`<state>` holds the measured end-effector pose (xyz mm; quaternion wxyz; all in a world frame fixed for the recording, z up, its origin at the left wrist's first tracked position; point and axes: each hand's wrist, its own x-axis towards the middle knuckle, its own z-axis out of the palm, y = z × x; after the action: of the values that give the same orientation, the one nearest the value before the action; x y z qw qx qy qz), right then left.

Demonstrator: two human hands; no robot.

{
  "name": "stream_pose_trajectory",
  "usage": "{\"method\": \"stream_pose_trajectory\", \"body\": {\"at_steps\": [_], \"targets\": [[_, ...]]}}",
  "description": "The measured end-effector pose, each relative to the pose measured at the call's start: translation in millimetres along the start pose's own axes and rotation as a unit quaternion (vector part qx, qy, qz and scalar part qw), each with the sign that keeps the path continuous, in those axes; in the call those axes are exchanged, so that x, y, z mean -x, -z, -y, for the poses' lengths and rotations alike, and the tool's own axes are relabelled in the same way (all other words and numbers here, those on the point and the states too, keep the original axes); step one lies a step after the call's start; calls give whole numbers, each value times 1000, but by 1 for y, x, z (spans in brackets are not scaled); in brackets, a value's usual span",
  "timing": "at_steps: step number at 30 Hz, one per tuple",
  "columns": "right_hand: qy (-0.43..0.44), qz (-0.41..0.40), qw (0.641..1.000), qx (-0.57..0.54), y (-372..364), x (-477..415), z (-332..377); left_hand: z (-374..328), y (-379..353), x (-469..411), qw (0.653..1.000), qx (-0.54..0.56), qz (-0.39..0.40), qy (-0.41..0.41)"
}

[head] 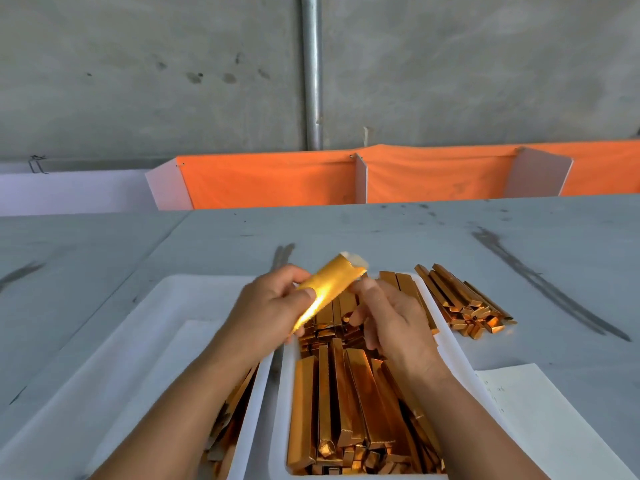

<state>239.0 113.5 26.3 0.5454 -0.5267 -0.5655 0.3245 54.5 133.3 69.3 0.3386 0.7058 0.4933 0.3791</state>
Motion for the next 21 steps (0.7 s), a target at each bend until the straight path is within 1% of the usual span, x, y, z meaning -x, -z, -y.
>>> {"method": "stream_pose_trajectory", "body": {"at_steps": [2,6,11,13,14,15,17,19,21], "targets": [[-18,-18,999,-34,2,0,2,-2,-17,3,1000,-18,23,-8],[-41,-32,995,-81,6,-2,6,5,-37,8,999,-22,29,-36],[-60,-17,989,-134,8,-3,10,14,-39,10,997,68,31,-5],[-58,-16,989,-136,8,-3,9,17,-35,9,986,149,66,35],[-57,-16,989,-137,8,-4,8,17,-32,8,970,211,96,68],[-56,-12,988,-141,8,-4,7,16,-29,7,944,284,131,106],[-47,6,986,-161,9,-4,4,16,-23,6,877,401,203,168],[-29,33,982,-186,10,-4,4,19,-17,6,830,448,266,199],[-13,62,978,-200,10,-4,4,23,-13,5,794,475,318,206]]}}
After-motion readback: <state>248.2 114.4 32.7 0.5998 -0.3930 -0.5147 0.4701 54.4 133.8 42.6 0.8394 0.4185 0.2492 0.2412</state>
